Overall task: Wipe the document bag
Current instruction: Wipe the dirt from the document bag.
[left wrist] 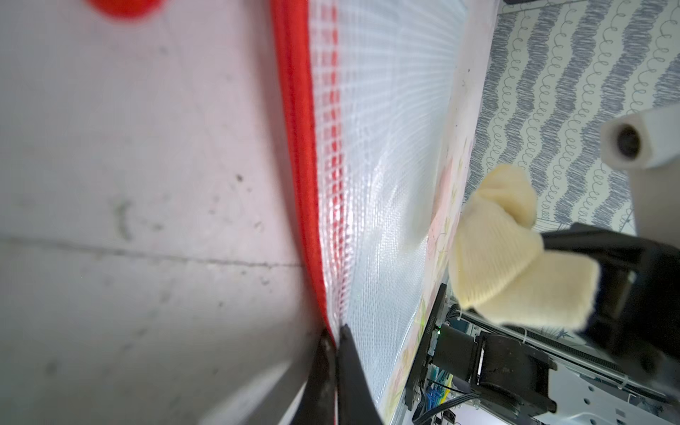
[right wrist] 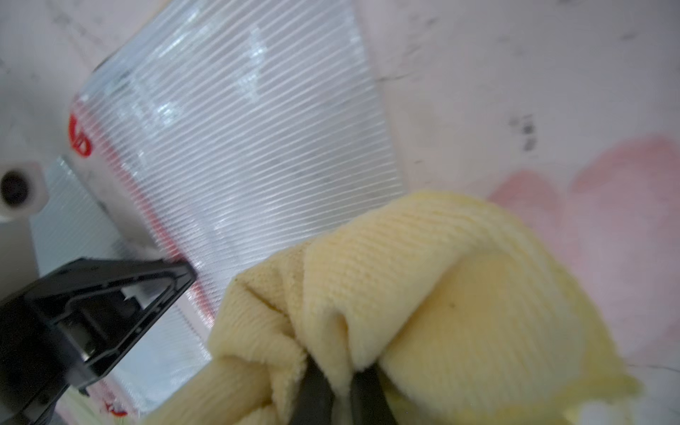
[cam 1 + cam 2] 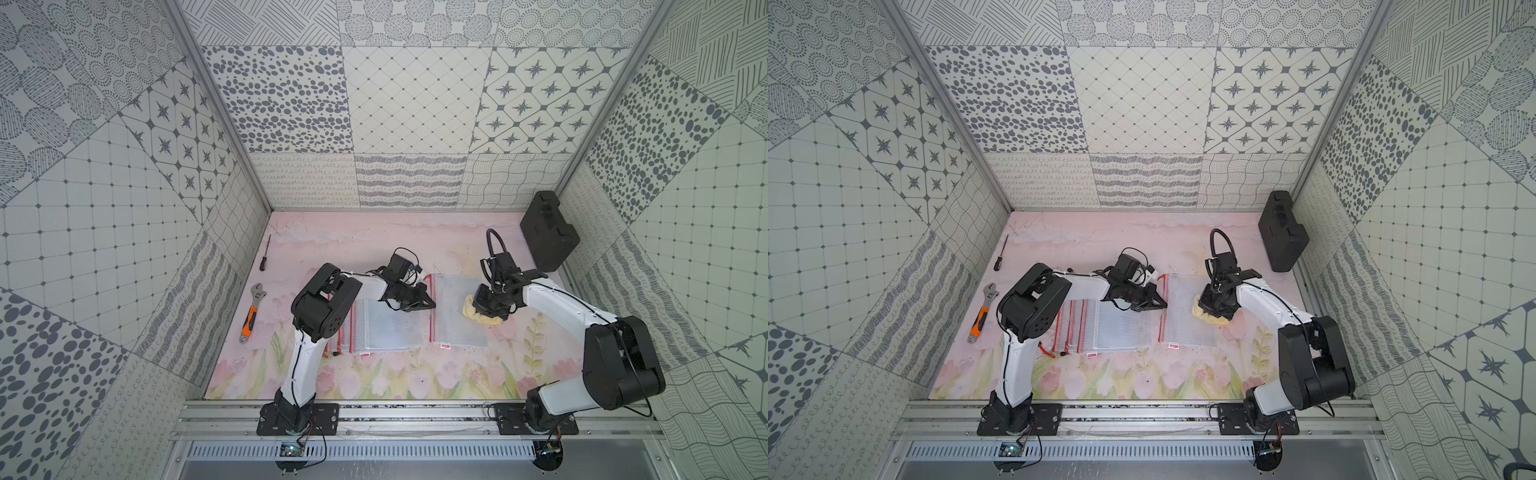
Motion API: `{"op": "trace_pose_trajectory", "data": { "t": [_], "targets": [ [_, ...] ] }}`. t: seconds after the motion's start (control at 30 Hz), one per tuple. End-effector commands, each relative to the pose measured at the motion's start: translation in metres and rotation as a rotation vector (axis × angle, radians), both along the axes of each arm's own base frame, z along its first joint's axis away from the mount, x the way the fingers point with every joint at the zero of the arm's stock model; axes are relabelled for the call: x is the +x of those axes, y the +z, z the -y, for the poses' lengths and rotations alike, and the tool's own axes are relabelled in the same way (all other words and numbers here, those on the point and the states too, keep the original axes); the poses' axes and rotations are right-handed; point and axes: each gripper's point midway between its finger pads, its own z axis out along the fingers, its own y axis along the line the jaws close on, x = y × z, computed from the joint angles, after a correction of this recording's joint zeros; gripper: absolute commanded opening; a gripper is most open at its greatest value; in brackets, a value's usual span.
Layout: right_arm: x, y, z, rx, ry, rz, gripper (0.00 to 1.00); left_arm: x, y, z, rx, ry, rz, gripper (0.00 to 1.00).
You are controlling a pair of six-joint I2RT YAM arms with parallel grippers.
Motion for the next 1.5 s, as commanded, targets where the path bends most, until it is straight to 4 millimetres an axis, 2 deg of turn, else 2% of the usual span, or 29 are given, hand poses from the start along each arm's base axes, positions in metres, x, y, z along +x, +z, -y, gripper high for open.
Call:
{"op": "trace_pose_trajectory", "data": {
  "t": [0.0,0.1,0.2,0.27,0.33,0.4,0.47,0.6,0.67,0.73,0.77,0.83,0.93,0.97,1.03,1.07,1.13,1.2,1.23,1.33,1.47],
  "targets": [
    [-0.004,-0.001,-0.062,0.063,0.104,-0.008,0.0,-0.022,-0.079,-0.096,0.582,0.2,-0.118,0.0],
    [-0.01,-0.014,-0.1,0.09,0.155,-0.022,0.0,-0.008,-0.072,-0.092,0.581,0.236,-0.095,0.0],
    [-0.014,-0.03,-0.108,0.098,0.156,-0.05,0.0,0.003,-0.07,-0.088,0.581,0.261,-0.08,0.0],
    [-0.018,-0.041,-0.103,0.085,0.152,-0.073,0.0,0.003,-0.074,-0.089,0.588,0.257,-0.09,0.0],
    [-0.023,-0.053,-0.088,0.067,0.128,-0.108,0.0,0.0,-0.08,-0.089,0.58,0.26,-0.111,0.0],
    [-0.027,-0.062,-0.061,0.064,0.071,-0.135,0.0,0.0,-0.083,-0.093,0.573,0.273,-0.125,0.0],
    [-0.031,-0.062,-0.028,0.046,0.009,-0.143,0.0,-0.001,-0.083,-0.098,0.569,0.291,-0.127,0.0],
    [-0.031,-0.038,0.032,0.009,-0.088,-0.108,0.0,-0.002,-0.084,-0.109,0.559,0.336,-0.138,0.0],
    [-0.029,-0.025,0.053,-0.001,-0.126,-0.085,0.0,-0.003,-0.086,-0.114,0.552,0.355,-0.151,0.0],
    [-0.022,-0.014,0.063,-0.001,-0.142,-0.052,0.0,-0.004,-0.088,-0.115,0.547,0.364,-0.159,0.0],
    [-0.018,-0.007,0.06,0.003,-0.131,-0.036,0.0,-0.004,-0.088,-0.115,0.546,0.364,-0.16,0.0],
    [-0.01,0.005,0.037,0.023,-0.082,-0.006,0.0,-0.004,-0.089,-0.114,0.546,0.36,-0.164,0.0],
    [-0.001,0.015,-0.031,0.117,0.034,0.026,0.0,-0.004,-0.091,-0.113,0.545,0.355,-0.171,0.0],
    [-0.003,0.012,-0.056,0.142,0.086,0.011,0.0,-0.003,-0.091,-0.112,0.545,0.353,-0.173,0.0],
    [-0.01,0.0,-0.086,0.128,0.153,-0.03,0.0,-0.004,-0.092,-0.112,0.548,0.35,-0.179,0.0],
    [-0.013,-0.009,-0.094,0.121,0.168,-0.049,0.0,-0.004,-0.092,-0.112,0.55,0.349,-0.178,0.0],
    [-0.016,-0.024,-0.097,0.142,0.147,-0.077,0.0,-0.004,-0.092,-0.113,0.55,0.35,-0.177,0.0],
    [-0.017,-0.034,-0.089,0.175,0.096,-0.096,0.0,-0.005,-0.092,-0.113,0.55,0.347,-0.175,0.0],
    [-0.018,-0.037,-0.078,0.163,0.072,-0.102,0.0,-0.004,-0.092,-0.113,0.55,0.348,-0.176,0.0],
    [-0.024,-0.045,-0.035,0.099,0.007,-0.135,0.0,-0.005,-0.092,-0.112,0.546,0.346,-0.177,0.0],
    [-0.031,-0.046,0.04,0.073,-0.143,-0.154,0.0,-0.005,-0.092,-0.112,0.542,0.345,-0.175,0.0]
  ]
}}
